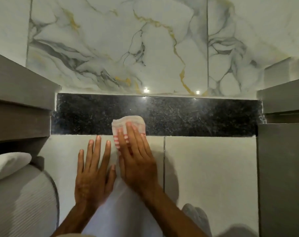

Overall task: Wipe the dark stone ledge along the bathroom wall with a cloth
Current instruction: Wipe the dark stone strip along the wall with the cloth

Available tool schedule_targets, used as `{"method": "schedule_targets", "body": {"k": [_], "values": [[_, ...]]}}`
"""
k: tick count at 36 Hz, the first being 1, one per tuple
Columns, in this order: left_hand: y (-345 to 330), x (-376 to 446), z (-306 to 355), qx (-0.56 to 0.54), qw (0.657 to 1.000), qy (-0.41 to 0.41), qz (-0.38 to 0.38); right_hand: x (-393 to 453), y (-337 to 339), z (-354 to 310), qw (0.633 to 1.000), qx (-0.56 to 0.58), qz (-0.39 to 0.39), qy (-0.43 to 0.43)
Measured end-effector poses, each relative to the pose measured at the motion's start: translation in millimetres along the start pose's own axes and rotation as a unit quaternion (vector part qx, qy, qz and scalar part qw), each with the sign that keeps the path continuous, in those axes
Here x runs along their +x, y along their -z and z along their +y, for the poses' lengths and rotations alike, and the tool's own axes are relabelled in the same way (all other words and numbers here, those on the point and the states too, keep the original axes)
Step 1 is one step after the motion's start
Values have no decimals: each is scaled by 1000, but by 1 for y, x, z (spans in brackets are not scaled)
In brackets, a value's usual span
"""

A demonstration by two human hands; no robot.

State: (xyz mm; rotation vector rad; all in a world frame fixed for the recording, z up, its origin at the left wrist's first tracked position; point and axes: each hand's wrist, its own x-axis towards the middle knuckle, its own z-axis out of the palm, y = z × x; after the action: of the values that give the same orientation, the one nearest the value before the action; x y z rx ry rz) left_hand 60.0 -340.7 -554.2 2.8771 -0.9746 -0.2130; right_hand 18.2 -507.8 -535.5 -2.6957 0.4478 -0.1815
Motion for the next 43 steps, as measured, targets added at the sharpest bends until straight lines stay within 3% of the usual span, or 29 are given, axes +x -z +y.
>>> {"method": "schedule_targets", "body": {"k": [4,9,13,18,25,29,32,34,38,41,43], "values": [[3,2,2,-1,1000,5,-7,-4,12,16,999,-26,14,-19],[-1,1,1,3,1000,5,-2,77,2,1,992,-2,65,-104],[-3,1,1,-1,1000,2,7,91,-7,-7,998,8,25,-65],[1,4,2,-8,1000,4,-1,18,9,15,999,-22,3,46],[1,3,3,-9,1000,5,14,77,1,-3,994,-41,30,-99],[1,3,3,-13,1000,13,7,98,-9,-20,999,-25,-35,22],[3,2,4,-11,1000,20,5,61,2,-3,991,-29,-59,114],[5,2,5,-9,999,36,3,31,14,15,989,-49,-62,127],[6,1,5,-18,995,102,4,30,24,27,996,-46,-62,34],[3,-1,5,-18,993,114,10,71,11,1,997,-60,-32,-37],[0,-3,4,-12,991,131,18,100,-3,-23,997,-55,-28,-37]]}}
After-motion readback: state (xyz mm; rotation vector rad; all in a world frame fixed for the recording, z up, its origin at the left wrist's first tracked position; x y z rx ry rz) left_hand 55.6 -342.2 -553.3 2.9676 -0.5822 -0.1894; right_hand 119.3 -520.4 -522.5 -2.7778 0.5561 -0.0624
